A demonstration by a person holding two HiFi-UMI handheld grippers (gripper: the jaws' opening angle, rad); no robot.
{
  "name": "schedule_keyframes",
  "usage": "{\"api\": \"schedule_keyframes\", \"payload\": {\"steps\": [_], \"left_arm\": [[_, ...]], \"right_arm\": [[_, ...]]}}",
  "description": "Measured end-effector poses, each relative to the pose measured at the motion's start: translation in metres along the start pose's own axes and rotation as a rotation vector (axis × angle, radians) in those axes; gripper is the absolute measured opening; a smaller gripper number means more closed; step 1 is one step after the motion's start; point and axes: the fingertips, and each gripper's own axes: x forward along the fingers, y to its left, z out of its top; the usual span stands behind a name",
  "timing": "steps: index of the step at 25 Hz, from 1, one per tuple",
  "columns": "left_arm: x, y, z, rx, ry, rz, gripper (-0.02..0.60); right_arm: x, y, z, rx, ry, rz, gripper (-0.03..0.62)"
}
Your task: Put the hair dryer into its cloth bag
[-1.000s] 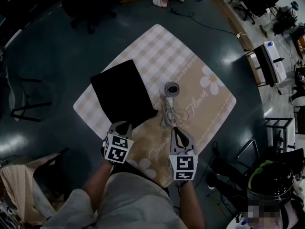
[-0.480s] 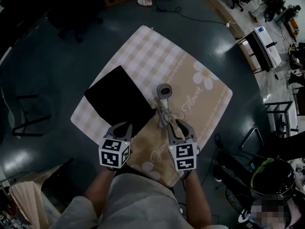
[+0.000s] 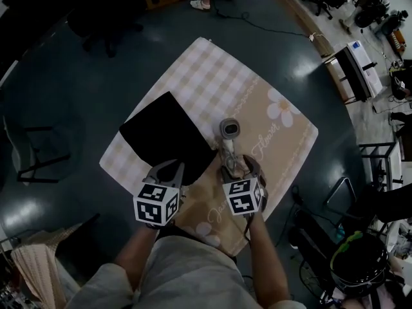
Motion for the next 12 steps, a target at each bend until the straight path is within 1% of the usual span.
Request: {"api": "schedule_keyframes", "payload": {"steps": [3,6,9,12], "left_arm": [[0.0,-0.002,-0.001,-0.003,0.003,-0.007,0.018],[0.0,-0.002,-0.003,-0.006,0.008,-0.012,0.018],[0.002,-0.001,-0.004,-0.012,0.012,-0.019,0.018],[0.005,0.0,-0.004,-0.014,0.017,-0.023,0.018]], "right_arm": [[0.013,-0.004,-0.005,-0.028,0.057,-0.032,0.311],[0.022,-0.006,-0.007,-0.033,0.084,-0.051,0.319],[0.029,-0.007,-0.01,-0.017,0.093,-0.061,0.323],[0.034,-0.007,-0.011,0.006,0.087,-0.049,0.324]]}}
